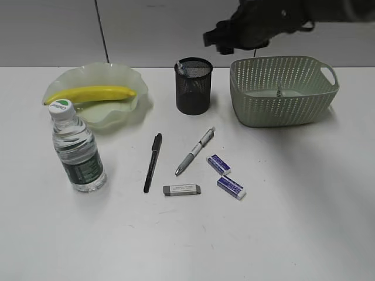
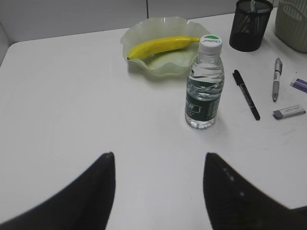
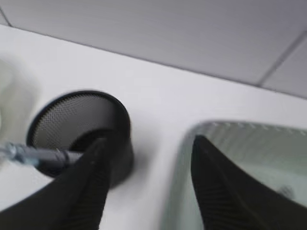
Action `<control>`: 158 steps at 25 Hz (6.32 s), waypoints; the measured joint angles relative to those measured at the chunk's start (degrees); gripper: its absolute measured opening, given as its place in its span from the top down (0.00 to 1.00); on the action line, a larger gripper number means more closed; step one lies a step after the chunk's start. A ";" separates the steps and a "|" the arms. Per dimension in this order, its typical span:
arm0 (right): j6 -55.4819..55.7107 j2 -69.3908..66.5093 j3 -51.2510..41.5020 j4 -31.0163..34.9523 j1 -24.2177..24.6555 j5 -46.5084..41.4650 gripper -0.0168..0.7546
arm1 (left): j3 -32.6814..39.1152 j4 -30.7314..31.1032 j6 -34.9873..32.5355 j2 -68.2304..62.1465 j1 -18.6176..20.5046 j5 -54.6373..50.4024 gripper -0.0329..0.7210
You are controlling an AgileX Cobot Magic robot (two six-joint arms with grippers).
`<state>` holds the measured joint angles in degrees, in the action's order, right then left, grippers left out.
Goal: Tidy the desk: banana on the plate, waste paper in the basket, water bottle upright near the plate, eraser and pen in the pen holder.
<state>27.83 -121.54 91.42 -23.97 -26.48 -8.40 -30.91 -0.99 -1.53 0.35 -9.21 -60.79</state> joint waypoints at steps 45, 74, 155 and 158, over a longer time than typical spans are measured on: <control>-24.94 121.05 -62.12 21.01 -0.30 -51.43 0.58 | -8.15 -16.35 -8.12 -23.54 0.00 13.30 0.38; -25.05 121.94 -62.17 21.01 -0.30 -51.37 0.58 | -62.74 -5.46 11.87 -112.83 -25.08 11.07 0.38; -25.10 121.94 -62.17 21.01 -0.30 -51.30 0.58 | -71.89 4.94 19.36 -133.47 -22.19 69.34 0.84; -25.10 121.94 -62.17 21.01 -0.30 -51.30 0.58 | -71.89 4.94 19.36 -133.96 -22.15 69.21 0.84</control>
<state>2.74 0.40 29.25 -2.96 -26.78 -59.70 -102.79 3.95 17.83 -133.61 -31.37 8.42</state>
